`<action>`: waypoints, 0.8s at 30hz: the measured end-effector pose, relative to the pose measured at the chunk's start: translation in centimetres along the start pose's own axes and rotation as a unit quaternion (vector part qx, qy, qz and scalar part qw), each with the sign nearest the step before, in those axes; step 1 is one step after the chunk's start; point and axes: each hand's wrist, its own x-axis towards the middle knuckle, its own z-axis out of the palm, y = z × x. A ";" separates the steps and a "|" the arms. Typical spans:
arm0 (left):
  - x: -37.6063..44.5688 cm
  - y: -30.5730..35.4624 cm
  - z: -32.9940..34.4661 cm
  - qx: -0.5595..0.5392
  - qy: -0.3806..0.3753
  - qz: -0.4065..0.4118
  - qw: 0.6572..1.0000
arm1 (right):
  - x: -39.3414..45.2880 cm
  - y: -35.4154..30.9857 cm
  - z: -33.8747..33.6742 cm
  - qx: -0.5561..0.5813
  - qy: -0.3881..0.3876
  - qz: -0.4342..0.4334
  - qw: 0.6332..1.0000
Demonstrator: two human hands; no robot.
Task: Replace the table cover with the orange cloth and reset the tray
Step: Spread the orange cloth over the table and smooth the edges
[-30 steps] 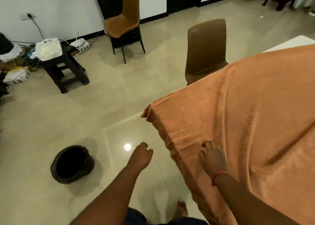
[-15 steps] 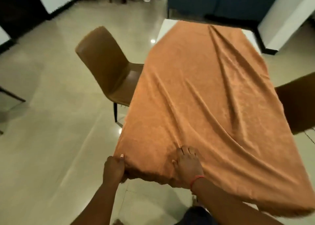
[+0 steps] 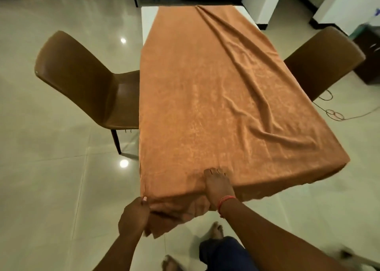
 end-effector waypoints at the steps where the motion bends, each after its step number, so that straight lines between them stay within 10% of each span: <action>1: -0.2 -0.4 -0.2 0.004 0.003 0.003 1.000 | -0.3 -0.4 0.4 0.002 0.007 0.003 1.000; 18: 1.3 -5.2 -1.2 -0.003 0.001 -0.031 1.000 | -3.7 -1.6 1.1 0.060 0.002 -0.086 0.994; 24: -0.6 1.0 -0.6 0.104 0.133 0.199 0.965 | -7.1 5.4 2.6 0.118 0.032 0.024 0.992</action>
